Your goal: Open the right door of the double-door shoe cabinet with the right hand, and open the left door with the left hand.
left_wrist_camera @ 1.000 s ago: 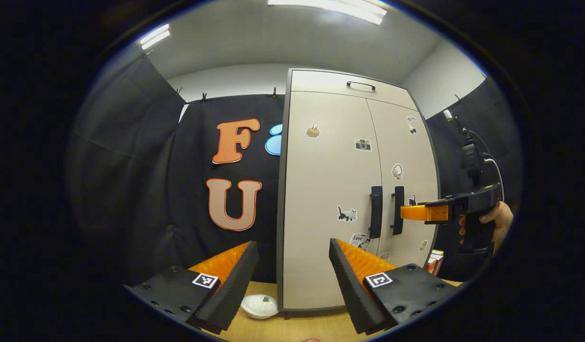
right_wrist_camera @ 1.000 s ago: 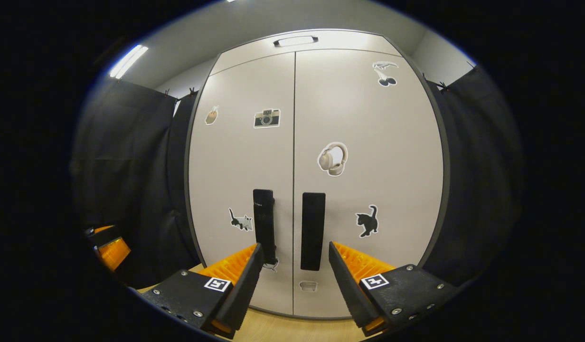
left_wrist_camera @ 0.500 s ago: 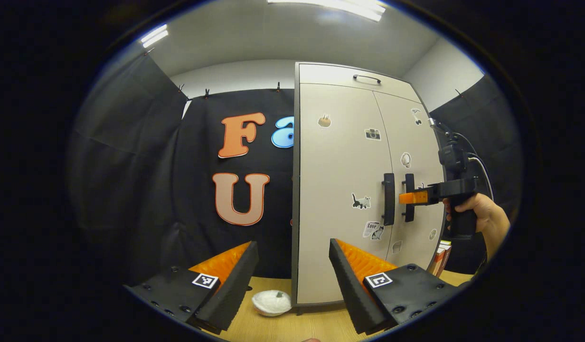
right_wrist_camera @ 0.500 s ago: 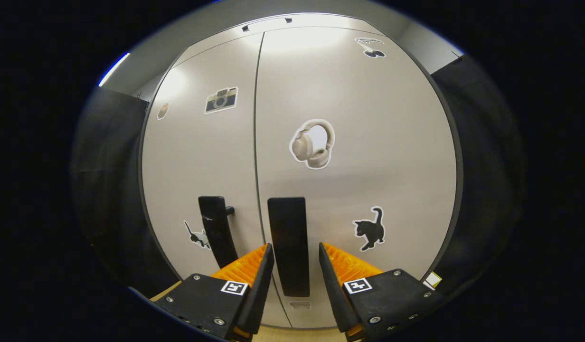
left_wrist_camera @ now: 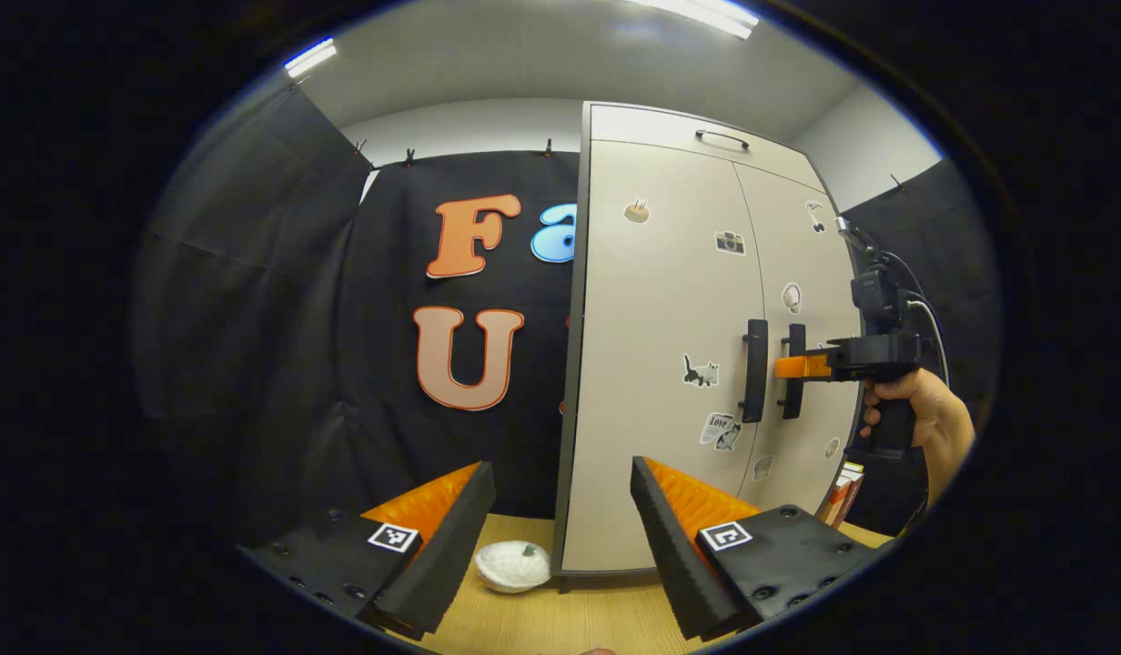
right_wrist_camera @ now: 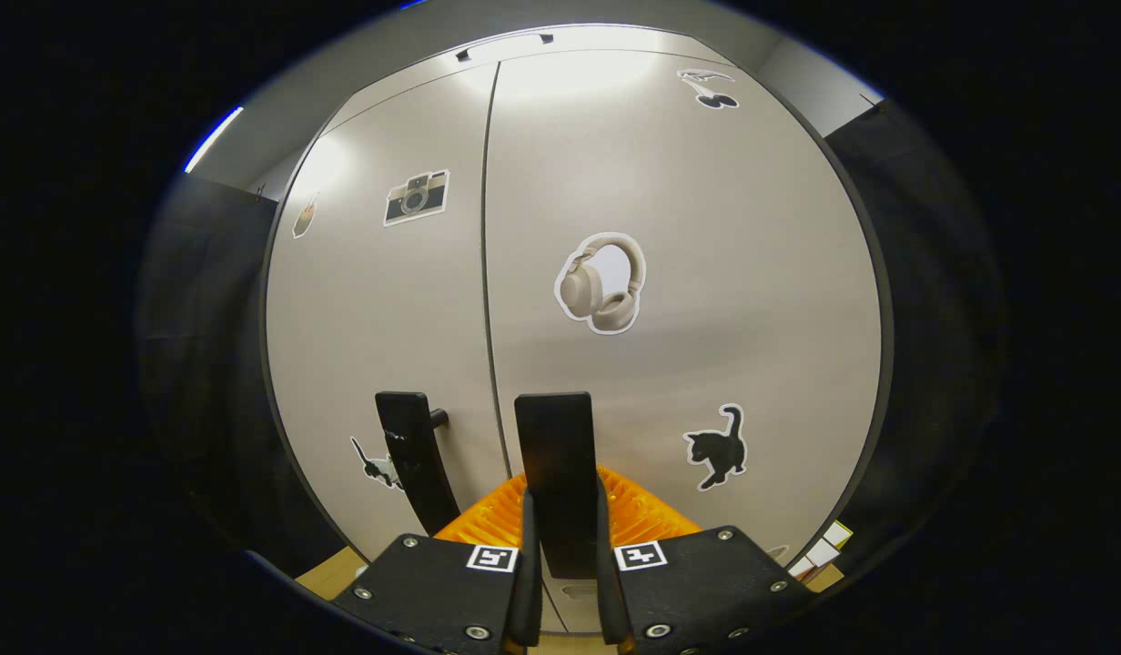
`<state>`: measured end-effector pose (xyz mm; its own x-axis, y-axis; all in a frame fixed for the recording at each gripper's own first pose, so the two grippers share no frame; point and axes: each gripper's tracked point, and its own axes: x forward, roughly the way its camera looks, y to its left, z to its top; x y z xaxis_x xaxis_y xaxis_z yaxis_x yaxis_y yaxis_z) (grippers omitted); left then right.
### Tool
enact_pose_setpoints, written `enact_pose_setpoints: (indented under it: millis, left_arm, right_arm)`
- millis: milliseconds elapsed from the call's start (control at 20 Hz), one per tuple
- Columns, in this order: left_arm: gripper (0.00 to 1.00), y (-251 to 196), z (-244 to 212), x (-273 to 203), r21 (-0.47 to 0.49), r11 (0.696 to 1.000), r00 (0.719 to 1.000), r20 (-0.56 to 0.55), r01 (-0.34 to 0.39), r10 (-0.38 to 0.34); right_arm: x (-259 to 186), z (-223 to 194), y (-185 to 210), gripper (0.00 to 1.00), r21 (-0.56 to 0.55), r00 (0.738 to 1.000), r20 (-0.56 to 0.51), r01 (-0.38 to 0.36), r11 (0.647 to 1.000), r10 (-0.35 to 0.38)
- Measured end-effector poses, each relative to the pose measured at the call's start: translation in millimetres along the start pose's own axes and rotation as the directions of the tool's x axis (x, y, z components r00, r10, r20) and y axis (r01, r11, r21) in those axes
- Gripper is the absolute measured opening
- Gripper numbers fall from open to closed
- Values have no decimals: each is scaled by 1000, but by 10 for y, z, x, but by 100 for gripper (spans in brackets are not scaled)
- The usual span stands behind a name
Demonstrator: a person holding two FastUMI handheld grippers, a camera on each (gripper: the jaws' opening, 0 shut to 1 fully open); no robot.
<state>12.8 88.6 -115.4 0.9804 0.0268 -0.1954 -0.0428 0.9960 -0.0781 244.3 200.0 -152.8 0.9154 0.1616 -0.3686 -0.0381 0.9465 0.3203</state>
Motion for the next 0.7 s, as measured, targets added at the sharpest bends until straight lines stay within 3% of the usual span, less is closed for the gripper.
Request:
enact_pose_setpoints:
  millis: [250,700]
  left_arm:
    - [96,-84,70,-126,-9,1000,1000,-22,-6,5]
    - [97,-664,391,-153,9,999,998,28,53,-53]
  right_arm:
    - [-111,7,10,14,2,999,8,-36,999,35]
    - [-630,22,-61,13,4,987,51,-155,988,154]
